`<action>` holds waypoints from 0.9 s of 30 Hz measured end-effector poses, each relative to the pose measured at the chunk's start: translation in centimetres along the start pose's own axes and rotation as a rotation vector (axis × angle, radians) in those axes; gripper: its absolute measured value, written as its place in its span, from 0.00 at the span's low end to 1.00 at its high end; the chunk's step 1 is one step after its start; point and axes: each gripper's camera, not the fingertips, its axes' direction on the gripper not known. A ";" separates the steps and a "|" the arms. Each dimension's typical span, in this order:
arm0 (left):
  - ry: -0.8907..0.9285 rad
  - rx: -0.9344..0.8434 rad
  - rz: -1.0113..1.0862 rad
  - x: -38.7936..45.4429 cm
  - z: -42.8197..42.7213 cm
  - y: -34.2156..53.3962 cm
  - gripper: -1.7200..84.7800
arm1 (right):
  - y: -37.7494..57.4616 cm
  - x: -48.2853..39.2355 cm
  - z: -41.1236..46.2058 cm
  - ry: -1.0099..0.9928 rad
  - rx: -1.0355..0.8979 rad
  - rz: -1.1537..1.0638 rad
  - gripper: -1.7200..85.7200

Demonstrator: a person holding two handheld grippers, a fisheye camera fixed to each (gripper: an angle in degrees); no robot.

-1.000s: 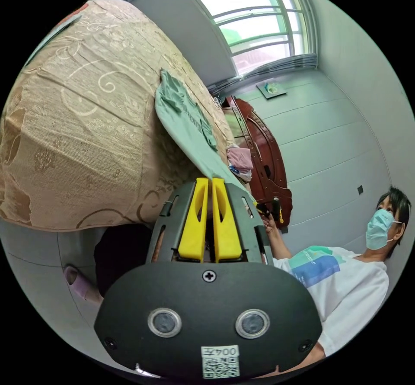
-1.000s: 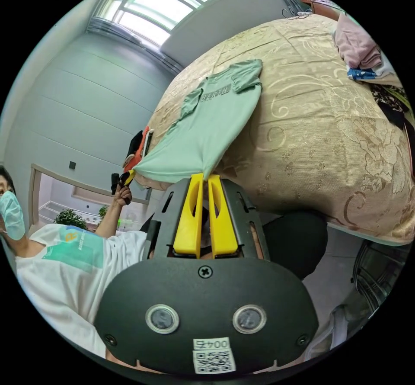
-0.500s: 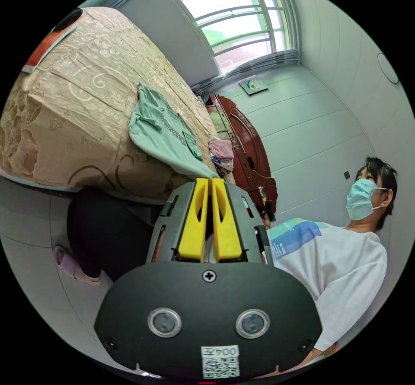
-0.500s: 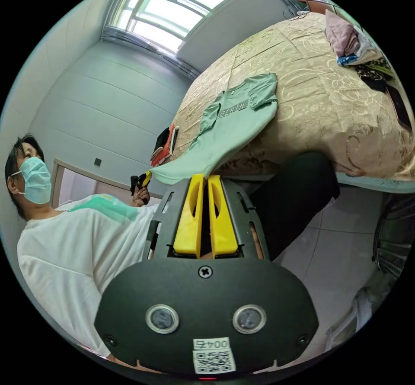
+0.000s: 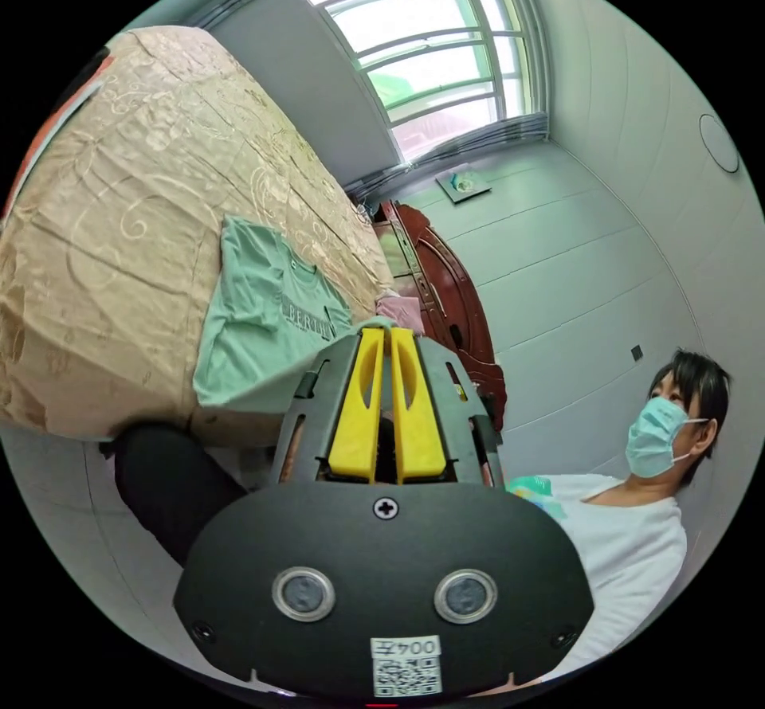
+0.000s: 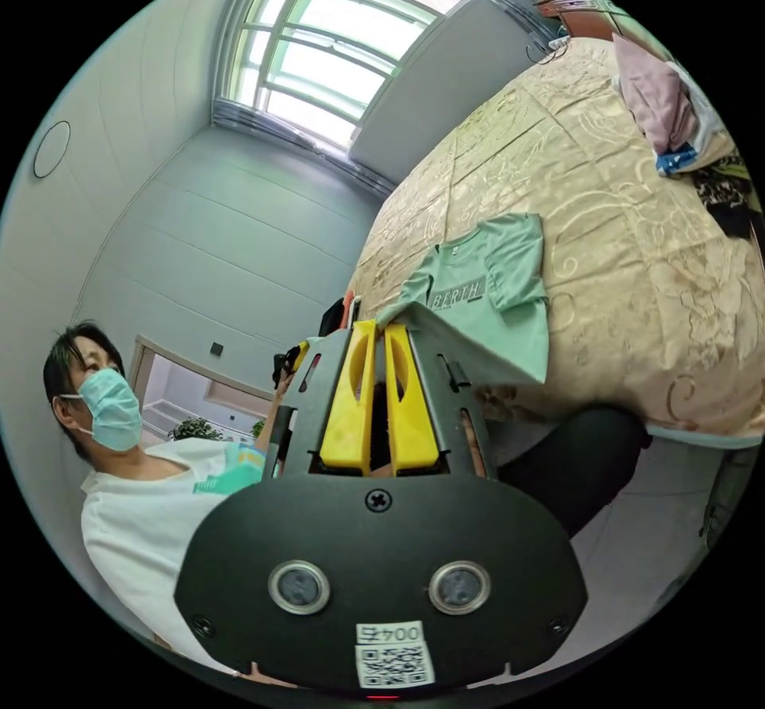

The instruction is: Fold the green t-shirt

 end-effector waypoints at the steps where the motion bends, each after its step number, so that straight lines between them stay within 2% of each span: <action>1: -0.006 -0.002 0.001 -0.2 0.5 -1.2 0.04 | -2.1 0.6 0.5 0.002 -0.006 0.006 0.03; 6: -0.035 -0.017 -0.035 -3.1 5.0 -10.2 0.04 | -10.6 4.2 3.4 0.006 -0.025 0.077 0.04; 15: -0.146 -0.037 -0.190 -12.5 13.2 -20.1 0.04 | -23.1 14.0 11.5 0.048 -0.125 0.231 0.05; 24: -0.196 -0.081 -0.402 -22.8 19.6 -23.0 0.04 | -27.2 24.8 18.8 0.022 -0.185 0.497 0.06; 27: -0.203 -0.053 -0.439 -24.3 20.0 -23.0 0.05 | -27.3 26.3 19.1 -0.011 -0.115 0.572 0.11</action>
